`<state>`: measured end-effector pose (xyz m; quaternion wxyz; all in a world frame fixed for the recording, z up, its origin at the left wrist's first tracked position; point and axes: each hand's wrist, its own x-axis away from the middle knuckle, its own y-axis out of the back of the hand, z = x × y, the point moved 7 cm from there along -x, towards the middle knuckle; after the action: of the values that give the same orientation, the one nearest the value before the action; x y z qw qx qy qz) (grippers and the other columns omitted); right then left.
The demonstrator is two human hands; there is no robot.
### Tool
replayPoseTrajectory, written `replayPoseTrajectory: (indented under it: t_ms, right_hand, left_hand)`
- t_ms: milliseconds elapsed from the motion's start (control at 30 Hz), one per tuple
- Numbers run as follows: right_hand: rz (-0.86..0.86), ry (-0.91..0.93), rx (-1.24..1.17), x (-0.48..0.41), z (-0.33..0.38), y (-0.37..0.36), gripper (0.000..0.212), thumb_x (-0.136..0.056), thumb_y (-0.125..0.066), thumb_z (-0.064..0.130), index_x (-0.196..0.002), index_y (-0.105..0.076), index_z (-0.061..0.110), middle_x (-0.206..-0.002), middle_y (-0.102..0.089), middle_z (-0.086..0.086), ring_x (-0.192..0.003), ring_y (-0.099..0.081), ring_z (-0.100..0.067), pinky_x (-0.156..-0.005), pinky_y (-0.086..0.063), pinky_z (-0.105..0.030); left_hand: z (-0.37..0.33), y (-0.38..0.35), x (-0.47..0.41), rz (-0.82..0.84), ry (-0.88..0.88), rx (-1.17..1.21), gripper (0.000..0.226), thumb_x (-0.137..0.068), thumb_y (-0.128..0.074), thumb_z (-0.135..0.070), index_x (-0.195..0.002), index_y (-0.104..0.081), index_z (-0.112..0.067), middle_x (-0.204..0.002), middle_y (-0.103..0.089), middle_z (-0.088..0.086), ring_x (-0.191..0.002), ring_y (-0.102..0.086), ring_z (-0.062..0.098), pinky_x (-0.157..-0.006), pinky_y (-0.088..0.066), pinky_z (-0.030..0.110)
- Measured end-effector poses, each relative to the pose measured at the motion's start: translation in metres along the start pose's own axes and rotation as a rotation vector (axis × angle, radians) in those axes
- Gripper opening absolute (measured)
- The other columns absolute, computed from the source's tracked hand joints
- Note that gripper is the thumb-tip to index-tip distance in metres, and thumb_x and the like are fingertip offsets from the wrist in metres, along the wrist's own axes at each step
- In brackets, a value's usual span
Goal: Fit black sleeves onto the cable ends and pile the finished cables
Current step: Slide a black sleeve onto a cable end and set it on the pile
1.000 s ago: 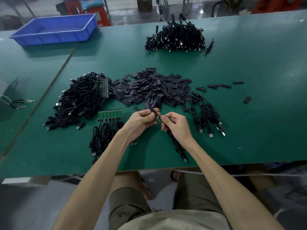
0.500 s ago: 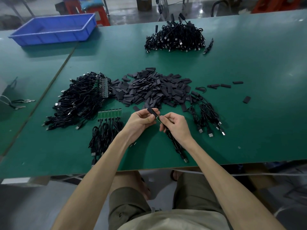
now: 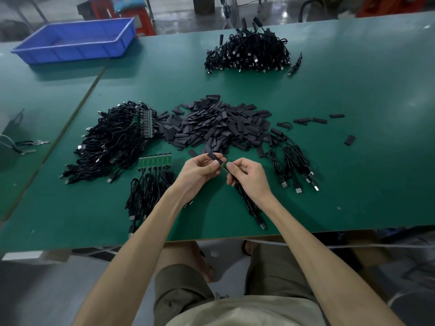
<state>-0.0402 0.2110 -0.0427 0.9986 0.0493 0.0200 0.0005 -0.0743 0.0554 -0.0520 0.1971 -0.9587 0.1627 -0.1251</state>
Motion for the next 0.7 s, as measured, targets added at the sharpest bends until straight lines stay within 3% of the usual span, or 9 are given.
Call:
replayPoseTrajectory:
  t_ms: [400,567,700]
  right_hand:
    - [0.014,0.004,0.007,0.0,-0.0005,0.0002,0.023,-0.102,-0.066,0.023,-0.087,-0.071,0.006,-0.066,-0.071,-0.006,-0.06,-0.065,-0.018,-0.065,-0.054,-0.03]
    - [0.003,0.005,0.025,-0.0008,-0.0009,0.0003,0.022,-0.102,-0.067,0.025,-0.087,-0.071,0.008,-0.066,-0.071,-0.005,-0.061,-0.065,-0.017,-0.068,-0.055,-0.035]
    - [-0.002,-0.002,0.009,-0.0003,-0.002,0.0016,0.021,-0.102,-0.067,0.023,-0.088,-0.071,0.008,-0.065,-0.071,-0.005,-0.06,-0.065,-0.017,-0.067,-0.055,-0.032]
  left_hand:
    - [-0.0004,-0.0008,0.0004,0.052,0.009,-0.002,0.023,-0.085,-0.073,-0.009,-0.108,-0.072,-0.009,-0.111,-0.074,0.008,-0.094,-0.068,0.015,-0.084,-0.055,0.026]
    - [-0.0006,-0.0002,0.0001,0.048,0.017,0.015,0.021,-0.086,-0.073,-0.009,-0.107,-0.073,-0.007,-0.108,-0.073,0.01,-0.084,-0.067,0.015,-0.079,-0.056,0.026]
    - [0.0003,-0.0007,0.0001,0.028,-0.003,-0.027,0.02,-0.084,-0.074,-0.008,-0.104,-0.075,-0.009,-0.105,-0.074,0.01,-0.089,-0.068,0.015,-0.083,-0.056,0.025]
